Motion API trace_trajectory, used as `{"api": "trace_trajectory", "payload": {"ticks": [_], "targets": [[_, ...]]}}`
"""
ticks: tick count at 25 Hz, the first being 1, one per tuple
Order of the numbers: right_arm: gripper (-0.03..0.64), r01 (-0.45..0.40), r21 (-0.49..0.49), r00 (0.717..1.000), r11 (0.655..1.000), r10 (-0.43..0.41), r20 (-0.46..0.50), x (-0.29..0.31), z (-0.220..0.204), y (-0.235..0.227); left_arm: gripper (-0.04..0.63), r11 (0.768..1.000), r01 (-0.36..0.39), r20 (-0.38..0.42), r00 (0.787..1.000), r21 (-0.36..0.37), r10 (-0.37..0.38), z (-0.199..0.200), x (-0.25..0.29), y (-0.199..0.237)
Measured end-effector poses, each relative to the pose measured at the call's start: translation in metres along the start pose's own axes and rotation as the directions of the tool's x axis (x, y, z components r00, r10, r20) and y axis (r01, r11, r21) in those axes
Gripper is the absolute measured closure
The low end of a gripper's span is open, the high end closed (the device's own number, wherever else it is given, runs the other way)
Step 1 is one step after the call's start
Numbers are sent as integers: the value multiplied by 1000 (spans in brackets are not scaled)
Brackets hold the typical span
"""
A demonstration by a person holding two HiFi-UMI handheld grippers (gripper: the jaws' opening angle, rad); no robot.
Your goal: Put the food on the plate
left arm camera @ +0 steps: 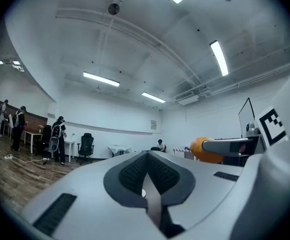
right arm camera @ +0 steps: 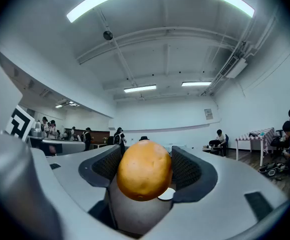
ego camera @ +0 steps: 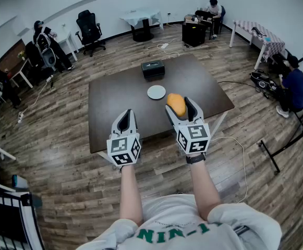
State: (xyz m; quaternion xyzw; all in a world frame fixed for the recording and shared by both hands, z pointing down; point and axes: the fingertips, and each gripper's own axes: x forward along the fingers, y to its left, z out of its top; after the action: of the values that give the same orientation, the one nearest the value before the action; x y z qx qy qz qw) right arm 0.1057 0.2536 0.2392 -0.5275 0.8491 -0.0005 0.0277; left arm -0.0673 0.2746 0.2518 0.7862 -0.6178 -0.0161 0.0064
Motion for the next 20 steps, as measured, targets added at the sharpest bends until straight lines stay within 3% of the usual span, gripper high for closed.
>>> {"api": "trace_trajectory", "payload": {"ticks": [9,20], "targets": [[284,-38,37,999,999,38,-4,-6,-4,-26,583,999,-28,12,1000,-17,28,-1,13,-32],[287,-31,63,996,998,36,-82,-15,-46,-73,583,998,-23,-31,999,-60,21,-22,27,-78]]}}
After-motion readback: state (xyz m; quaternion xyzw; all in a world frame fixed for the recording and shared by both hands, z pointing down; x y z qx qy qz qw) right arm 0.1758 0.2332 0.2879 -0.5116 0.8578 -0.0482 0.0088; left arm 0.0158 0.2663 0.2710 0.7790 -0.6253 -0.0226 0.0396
